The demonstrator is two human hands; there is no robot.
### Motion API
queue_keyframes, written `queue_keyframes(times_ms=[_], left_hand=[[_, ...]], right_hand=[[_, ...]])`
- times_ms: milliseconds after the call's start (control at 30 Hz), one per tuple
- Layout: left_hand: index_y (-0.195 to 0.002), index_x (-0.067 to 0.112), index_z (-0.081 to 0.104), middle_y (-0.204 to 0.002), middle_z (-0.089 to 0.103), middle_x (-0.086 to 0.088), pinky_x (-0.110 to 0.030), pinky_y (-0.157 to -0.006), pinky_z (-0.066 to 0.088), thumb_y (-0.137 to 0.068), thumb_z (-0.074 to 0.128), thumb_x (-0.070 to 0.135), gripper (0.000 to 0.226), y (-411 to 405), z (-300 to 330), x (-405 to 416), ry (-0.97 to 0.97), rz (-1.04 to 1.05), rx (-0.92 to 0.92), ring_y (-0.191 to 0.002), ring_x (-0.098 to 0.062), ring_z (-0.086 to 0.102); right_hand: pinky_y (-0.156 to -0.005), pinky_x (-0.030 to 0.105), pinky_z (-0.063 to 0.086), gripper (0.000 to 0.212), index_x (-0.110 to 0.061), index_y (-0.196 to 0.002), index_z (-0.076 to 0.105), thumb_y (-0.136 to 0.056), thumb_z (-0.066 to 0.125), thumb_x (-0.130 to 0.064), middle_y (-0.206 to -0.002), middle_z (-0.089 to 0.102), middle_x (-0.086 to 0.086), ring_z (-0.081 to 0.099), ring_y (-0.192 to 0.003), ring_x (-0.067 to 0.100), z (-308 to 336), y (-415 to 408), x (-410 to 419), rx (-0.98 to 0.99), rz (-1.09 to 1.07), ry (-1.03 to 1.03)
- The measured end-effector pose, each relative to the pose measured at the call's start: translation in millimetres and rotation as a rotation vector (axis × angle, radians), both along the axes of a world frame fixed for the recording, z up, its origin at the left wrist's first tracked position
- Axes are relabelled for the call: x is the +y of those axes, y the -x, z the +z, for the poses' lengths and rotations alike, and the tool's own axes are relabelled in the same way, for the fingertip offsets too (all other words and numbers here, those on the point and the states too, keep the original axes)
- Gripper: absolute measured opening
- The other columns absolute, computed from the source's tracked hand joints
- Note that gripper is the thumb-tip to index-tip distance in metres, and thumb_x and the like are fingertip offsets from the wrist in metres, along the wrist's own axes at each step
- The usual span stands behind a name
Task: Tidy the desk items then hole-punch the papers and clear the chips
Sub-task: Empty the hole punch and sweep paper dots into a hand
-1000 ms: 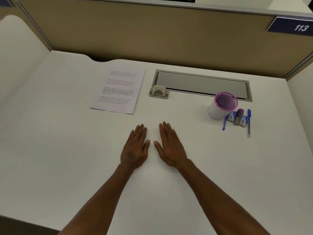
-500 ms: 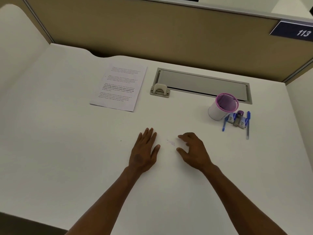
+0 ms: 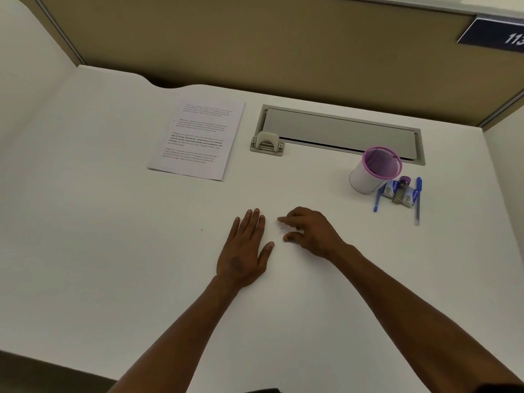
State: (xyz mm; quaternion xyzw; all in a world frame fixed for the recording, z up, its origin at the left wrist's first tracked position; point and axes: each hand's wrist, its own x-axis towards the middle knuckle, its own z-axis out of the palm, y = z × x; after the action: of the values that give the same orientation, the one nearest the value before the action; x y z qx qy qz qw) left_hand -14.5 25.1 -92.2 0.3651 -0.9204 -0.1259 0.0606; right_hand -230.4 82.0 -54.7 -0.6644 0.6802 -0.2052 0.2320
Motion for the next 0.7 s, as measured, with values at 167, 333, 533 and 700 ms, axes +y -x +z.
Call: queue_keyframes(times_ms=[167,333,533,700], left_hand=[[-0.157,0.015,0.015,-0.165,0.009,-0.003,-0.039,-0.125,0.01,-0.102,0.026,0.052,0.067,-1,2,0,-0.007,0.013,0.013,-0.153,-0.013,0.0],[-0.156,0.015,0.018,-0.165,0.012,-0.002,-0.039,-0.124,0.012,-0.101,0.03,0.053,0.067,-2,3,-1,-0.023,0.026,0.037,-0.153,-0.012,0.003],[-0.156,0.015,0.02,-0.164,0.014,-0.002,-0.039,-0.123,0.014,-0.101,0.03,0.052,0.067,0,1,-1,-0.018,0.037,0.043,-0.152,-0.012,0.004],[-0.156,0.014,0.022,-0.164,0.016,-0.002,-0.04,-0.123,0.015,-0.1,0.031,0.052,0.068,1,1,0,-0.012,0.046,0.047,-0.152,-0.012,0.006]], right_hand=[[-0.082,0.029,0.049,0.037,-0.015,-0.127,0.064,-0.091,0.067,-0.022,-0.12,0.06,0.004,0.056,-0.104,0.021,1,4,-2,0.202,0.239,0.046],[-0.08,0.029,0.052,0.024,-0.013,-0.115,0.071,-0.094,0.061,-0.017,-0.111,0.066,0.002,0.062,-0.098,0.018,7,8,-4,0.157,0.268,0.013],[-0.072,0.014,0.042,0.027,-0.017,-0.113,0.073,-0.087,0.07,-0.021,-0.106,0.065,-0.003,0.057,-0.081,0.003,16,22,-4,0.036,0.168,-0.064],[-0.066,0.01,0.04,0.024,-0.017,-0.106,0.076,-0.082,0.075,-0.021,-0.098,0.066,-0.006,0.055,-0.073,0.0,15,21,-6,0.008,0.176,-0.041]])
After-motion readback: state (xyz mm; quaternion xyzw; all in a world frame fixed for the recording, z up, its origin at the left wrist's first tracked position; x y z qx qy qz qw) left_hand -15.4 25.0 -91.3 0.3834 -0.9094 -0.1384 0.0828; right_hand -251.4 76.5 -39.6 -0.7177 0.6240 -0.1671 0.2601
